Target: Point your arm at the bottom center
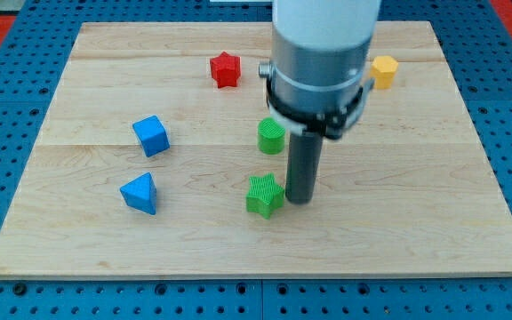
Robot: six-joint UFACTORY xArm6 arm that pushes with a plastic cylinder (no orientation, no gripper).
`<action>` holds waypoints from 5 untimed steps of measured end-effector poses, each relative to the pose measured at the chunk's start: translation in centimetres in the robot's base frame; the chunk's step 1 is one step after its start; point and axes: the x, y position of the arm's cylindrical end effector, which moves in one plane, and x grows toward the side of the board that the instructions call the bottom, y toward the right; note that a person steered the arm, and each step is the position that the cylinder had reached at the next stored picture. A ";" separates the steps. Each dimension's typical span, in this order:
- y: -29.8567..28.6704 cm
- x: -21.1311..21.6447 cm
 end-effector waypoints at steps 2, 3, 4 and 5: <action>1.3 7.6; 2.0 7.8; 2.7 6.4; 1.0 6.2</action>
